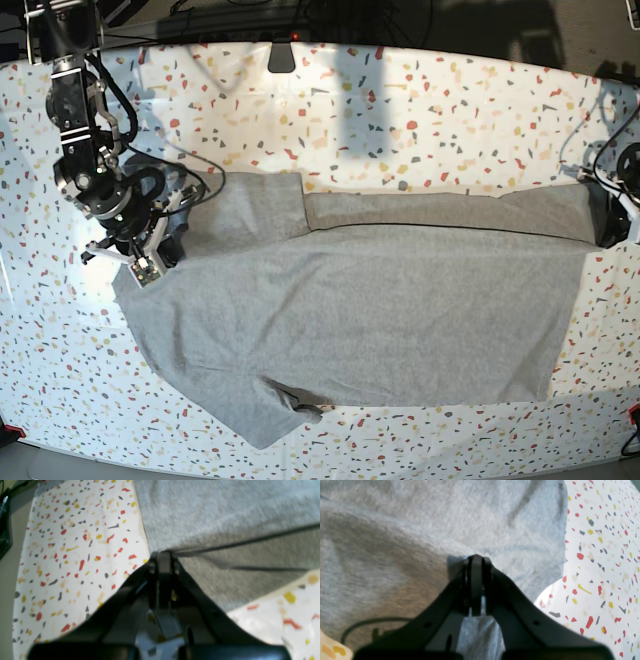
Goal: Fold the T-shirt properly
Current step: 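Fold the sleeve edge inward with the right gripper, left gripper holding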
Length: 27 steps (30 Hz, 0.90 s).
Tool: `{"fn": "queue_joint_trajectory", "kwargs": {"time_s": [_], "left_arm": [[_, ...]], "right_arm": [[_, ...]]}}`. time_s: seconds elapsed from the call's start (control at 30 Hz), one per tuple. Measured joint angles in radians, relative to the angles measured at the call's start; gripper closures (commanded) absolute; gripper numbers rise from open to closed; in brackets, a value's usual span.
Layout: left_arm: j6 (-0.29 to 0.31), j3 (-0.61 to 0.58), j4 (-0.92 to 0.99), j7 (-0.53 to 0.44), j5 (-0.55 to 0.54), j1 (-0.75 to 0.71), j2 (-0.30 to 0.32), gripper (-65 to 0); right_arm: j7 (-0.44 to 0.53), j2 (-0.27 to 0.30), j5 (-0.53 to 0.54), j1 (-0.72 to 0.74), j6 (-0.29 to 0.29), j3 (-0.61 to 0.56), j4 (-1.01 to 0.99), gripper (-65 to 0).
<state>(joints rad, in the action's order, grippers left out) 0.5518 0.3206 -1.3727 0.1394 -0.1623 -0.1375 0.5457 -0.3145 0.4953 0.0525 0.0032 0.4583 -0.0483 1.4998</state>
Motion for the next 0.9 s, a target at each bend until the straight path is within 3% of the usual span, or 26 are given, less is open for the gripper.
{"fn": "queue_joint_trajectory", "kwargs": {"time_s": [0.13,0.27,0.43,0.57,0.73,0.83,0.9], "left_arm": [[-0.002,-0.008,0.058,-0.006,0.015,0.053,-0.027,0.0],[-0.001,-0.043,0.141,-0.007,0.126,0.107,-0.058,0.0],[-0.001,-0.094,0.228,-0.030,0.156,0.158,-0.069,0.0],[-0.001,-0.114,0.275,-0.051,0.252,0.177,-0.069,0.0],[0.001,-0.114,0.281,-0.059,0.251,0.177,-0.069,-1.3],[-0.002,-0.114,0.280,-0.045,0.251,0.176,-0.067,-17.5],[-0.002,-0.114,0.271,-0.011,0.252,0.176,-0.057,-19.0]], "right_arm": [[0.003,-0.005,0.000,-0.001,0.007,0.000,0.000,0.0],[0.010,-0.005,-0.033,0.008,0.008,0.000,-0.019,0.0],[0.011,-0.004,-0.043,0.066,0.014,0.000,-0.111,0.0],[0.013,-0.005,-0.045,0.109,0.071,0.000,-0.188,0.0],[0.010,-0.005,-0.047,0.116,0.105,0.000,-0.224,0.0],[0.007,-0.005,-0.049,0.125,0.128,0.000,-0.224,-13.8],[0.001,-0.002,-0.050,0.129,0.149,0.000,-0.212,-18.5]]}}
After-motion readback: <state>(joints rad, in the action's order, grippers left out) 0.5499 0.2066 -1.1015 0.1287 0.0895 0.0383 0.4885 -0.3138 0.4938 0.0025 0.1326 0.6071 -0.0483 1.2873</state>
